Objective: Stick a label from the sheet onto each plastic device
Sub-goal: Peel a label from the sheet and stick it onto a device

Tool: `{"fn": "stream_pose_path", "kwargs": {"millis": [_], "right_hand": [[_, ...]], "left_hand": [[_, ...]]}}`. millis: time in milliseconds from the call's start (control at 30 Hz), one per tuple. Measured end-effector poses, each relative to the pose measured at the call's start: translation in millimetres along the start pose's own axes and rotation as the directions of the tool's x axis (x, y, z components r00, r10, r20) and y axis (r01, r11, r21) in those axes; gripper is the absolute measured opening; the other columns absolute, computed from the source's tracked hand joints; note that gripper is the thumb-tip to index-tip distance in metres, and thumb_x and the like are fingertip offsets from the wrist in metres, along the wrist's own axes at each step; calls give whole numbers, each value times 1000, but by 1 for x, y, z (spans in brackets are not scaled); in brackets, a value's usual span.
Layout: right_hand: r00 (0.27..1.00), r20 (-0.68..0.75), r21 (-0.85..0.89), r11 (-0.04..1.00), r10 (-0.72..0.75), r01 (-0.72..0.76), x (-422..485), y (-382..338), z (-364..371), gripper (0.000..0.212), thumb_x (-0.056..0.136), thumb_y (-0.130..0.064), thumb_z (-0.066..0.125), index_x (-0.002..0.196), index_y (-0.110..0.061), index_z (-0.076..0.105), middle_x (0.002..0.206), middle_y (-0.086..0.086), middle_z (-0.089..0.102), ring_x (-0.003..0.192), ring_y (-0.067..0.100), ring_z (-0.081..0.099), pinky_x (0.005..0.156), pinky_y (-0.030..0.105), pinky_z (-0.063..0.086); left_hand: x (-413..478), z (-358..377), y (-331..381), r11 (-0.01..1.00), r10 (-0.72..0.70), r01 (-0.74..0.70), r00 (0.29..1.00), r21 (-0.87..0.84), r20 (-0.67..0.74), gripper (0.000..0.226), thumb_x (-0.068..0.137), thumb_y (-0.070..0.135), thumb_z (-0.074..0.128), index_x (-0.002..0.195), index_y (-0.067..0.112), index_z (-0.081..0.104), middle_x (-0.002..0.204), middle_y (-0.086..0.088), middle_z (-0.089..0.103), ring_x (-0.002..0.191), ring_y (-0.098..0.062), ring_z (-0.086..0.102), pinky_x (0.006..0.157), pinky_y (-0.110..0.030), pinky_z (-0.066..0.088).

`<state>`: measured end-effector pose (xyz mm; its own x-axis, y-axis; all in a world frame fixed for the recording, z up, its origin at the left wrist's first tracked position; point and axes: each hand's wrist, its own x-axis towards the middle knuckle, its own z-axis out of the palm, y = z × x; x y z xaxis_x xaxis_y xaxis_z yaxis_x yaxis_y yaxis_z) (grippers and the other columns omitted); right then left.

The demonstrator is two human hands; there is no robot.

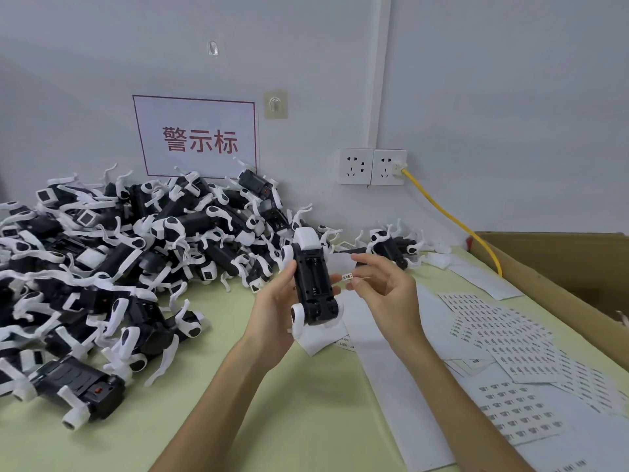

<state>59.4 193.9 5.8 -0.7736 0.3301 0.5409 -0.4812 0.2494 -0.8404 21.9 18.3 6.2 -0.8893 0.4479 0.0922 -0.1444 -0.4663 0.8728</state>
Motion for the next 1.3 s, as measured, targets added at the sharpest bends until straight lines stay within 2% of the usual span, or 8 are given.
{"fn": "stream_pose_path", "kwargs": {"millis": [67,233,400,533,667,833,1000,1300], "right_hand": [[1000,3,-28,1000,-13,13,-1,1,1,41,85,7,67,104,-30,72,84,-1,74,82,18,73,80,29,57],[994,-11,-190,976,-112,108,-3,4,4,37,84,-2,76,102,-34,70,80,-9,69,72,8,65,66,15,48],[994,-22,-250,963,-104,96,-3,7,4,33,85,-7,77,108,-31,70,82,-8,68,72,8,64,66,19,49],[985,-57,-162,972,161,-168,0,6,4,36,82,-32,81,113,-30,63,90,-8,70,75,6,68,71,19,51],[853,119,135,843,508,-521,1,7,2,27,90,-32,72,107,-11,71,95,4,74,71,12,66,72,26,50],[805,275,311,743,526,-592,2,10,2,19,94,-27,65,102,-16,78,97,5,72,89,22,57,82,33,43],[771,315,365,679,554,-637,3,10,0,15,86,-31,71,92,-20,80,96,3,69,89,21,56,77,29,46],[709,383,376,601,592,-705,3,12,-2,18,88,-33,71,99,-19,77,93,0,70,81,18,62,65,26,51]], "left_hand": [[0,0,-1,1000,-15,15,1000,24,22,59,97,54,51,137,11,61,132,-20,67,127,-35,62,105,-50,50],[0,3,-4,996,-14,9,999,89,48,58,96,51,49,135,10,62,131,-19,68,124,-34,63,97,-44,57],[-1,5,-6,993,3,-10,998,118,63,48,96,50,52,123,16,73,130,-18,68,114,-30,66,97,-43,56],[2,4,-10,990,40,-49,997,130,65,57,97,49,49,136,10,61,140,-23,60,129,-42,55,104,-57,35],[2,4,-13,986,85,-98,992,138,95,48,102,45,42,128,15,69,133,-14,67,126,-33,62,98,-39,54],[-1,10,-15,961,175,-193,979,196,105,49,96,42,50,124,7,69,128,-21,68,117,-38,65,96,-42,55],[-2,11,-15,944,189,-218,972,248,138,33,91,43,58,101,20,79,98,-4,75,89,-19,72,77,-22,54],[-1,7,-21,925,220,-257,963,280,156,40,95,31,54,107,-2,73,95,-15,73,88,-25,70,81,-24,53]]}}
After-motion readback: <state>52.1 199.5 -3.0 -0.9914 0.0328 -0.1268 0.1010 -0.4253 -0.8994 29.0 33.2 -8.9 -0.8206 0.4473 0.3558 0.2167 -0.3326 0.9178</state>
